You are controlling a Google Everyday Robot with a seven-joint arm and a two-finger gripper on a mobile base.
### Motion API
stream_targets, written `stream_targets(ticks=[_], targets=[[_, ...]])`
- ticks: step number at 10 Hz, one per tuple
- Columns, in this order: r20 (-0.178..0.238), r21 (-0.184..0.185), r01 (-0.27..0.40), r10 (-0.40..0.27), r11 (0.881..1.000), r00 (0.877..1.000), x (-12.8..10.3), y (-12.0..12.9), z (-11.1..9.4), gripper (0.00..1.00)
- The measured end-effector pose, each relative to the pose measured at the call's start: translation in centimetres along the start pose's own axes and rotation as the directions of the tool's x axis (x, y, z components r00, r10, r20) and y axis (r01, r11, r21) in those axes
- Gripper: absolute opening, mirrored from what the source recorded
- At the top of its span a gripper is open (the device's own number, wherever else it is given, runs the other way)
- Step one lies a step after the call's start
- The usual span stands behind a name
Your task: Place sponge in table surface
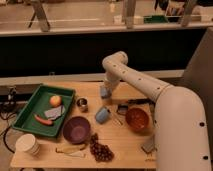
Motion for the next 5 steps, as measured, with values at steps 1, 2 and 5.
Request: stream_targets(ticks=[1, 2, 5], targets=[[0.007, 0.012, 0.012, -0.012, 1.0, 1.0, -0.08, -0.17, 0.08, 0.66], [0.011, 0.031, 0.031, -0.031, 0.999, 0.999, -0.22, -0.57, 0.15, 0.76], [0.005, 0.077, 0.056, -0.057, 0.995, 0.998, -0.46, -0.74, 0.07, 0.8]])
